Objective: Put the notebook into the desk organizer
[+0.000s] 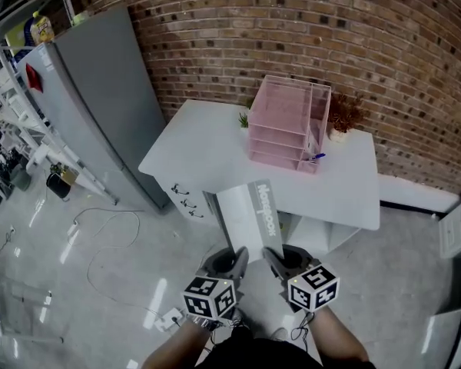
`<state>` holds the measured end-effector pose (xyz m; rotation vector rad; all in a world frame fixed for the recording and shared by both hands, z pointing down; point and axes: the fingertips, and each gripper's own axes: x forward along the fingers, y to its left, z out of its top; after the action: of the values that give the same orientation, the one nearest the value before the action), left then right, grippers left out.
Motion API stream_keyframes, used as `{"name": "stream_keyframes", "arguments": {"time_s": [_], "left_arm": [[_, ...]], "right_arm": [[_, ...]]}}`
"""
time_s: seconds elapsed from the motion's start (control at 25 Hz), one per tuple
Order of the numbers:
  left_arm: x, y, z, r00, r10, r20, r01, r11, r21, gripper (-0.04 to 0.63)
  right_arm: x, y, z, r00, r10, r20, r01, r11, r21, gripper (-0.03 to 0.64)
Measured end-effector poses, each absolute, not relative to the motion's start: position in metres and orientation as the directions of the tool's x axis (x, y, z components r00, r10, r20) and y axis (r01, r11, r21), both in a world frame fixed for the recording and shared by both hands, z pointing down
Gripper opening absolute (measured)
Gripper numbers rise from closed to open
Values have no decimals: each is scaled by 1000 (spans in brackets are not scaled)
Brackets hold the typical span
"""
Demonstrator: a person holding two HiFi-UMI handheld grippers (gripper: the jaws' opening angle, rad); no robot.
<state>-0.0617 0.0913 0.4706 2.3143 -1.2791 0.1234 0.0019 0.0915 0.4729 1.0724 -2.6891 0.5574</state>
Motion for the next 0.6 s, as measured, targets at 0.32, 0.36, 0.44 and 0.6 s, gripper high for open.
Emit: {"name": "stream_keyframes", "arguments": {"time_s": [0.32, 0.36, 0.44, 0.6], "left_arm": [[-105, 66, 475, 568, -765, 302, -810, -454, 372, 63], [-110, 65, 474, 570, -765, 301, -809, -456, 372, 63], [-119, 64, 473, 572, -765, 297, -807, -459, 371, 63], [-135, 59, 472, 565, -771, 295, -811, -451, 374, 63]], "right_arm": [[-42, 66, 478, -711, -631, 311, -703, 655, -277, 38], [-47, 64, 479, -710, -631, 312, -703, 654, -278, 38], [-56, 61, 478, -711, -630, 312, -702, 654, -281, 37], [-71, 56, 476, -718, -622, 314, -696, 661, -281, 37]]}}
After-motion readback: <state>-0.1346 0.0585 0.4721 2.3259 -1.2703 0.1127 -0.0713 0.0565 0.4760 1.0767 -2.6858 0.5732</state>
